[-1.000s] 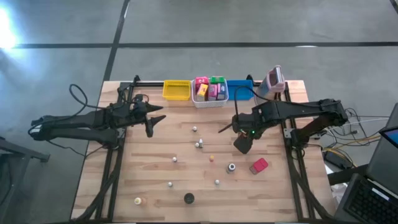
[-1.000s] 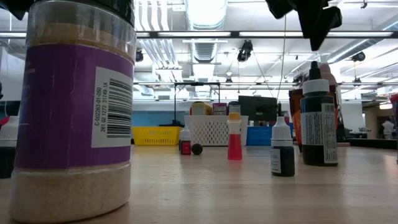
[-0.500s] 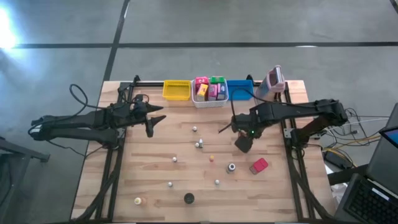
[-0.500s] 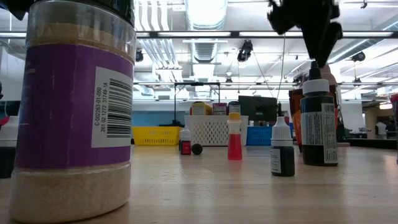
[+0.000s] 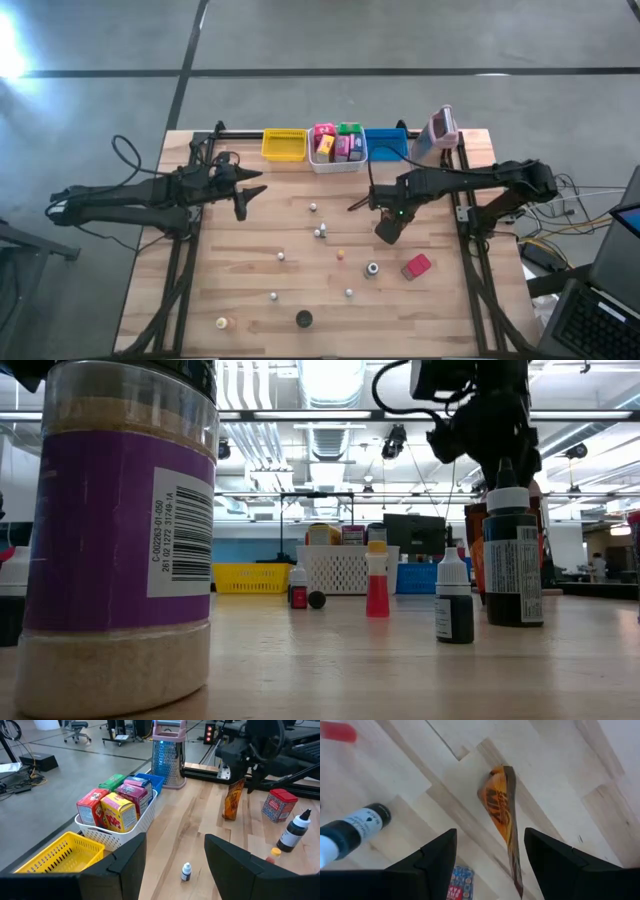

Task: Pick & Place Kitchen Items
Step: Put the orange seasoning pack into the blue basket

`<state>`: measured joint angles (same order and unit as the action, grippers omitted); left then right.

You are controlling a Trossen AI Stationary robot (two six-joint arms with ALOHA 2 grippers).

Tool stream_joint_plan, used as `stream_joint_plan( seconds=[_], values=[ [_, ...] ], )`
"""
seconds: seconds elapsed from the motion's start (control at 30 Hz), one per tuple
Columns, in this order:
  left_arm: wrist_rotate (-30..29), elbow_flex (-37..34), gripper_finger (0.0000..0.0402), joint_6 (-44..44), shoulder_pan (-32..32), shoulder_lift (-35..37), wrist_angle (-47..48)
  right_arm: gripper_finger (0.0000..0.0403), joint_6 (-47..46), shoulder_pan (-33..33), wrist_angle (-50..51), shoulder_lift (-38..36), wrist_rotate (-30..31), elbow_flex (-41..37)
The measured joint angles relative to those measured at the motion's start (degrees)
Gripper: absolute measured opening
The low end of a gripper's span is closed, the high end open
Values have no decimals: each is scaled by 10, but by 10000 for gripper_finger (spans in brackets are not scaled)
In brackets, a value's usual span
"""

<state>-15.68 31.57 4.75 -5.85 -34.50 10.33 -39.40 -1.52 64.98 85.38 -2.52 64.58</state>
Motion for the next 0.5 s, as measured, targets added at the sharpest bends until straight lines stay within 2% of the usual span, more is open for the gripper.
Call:
stream_joint_plan(
  seconds=[0.27, 0.5],
  values=[
    [0, 0, 207, 0, 0, 0, 0, 219, 6, -6, -26, 0, 15, -46],
    [0, 0, 207, 4, 0, 0, 0, 151, 10, -7, -28, 0, 25, -49]
  ],
)
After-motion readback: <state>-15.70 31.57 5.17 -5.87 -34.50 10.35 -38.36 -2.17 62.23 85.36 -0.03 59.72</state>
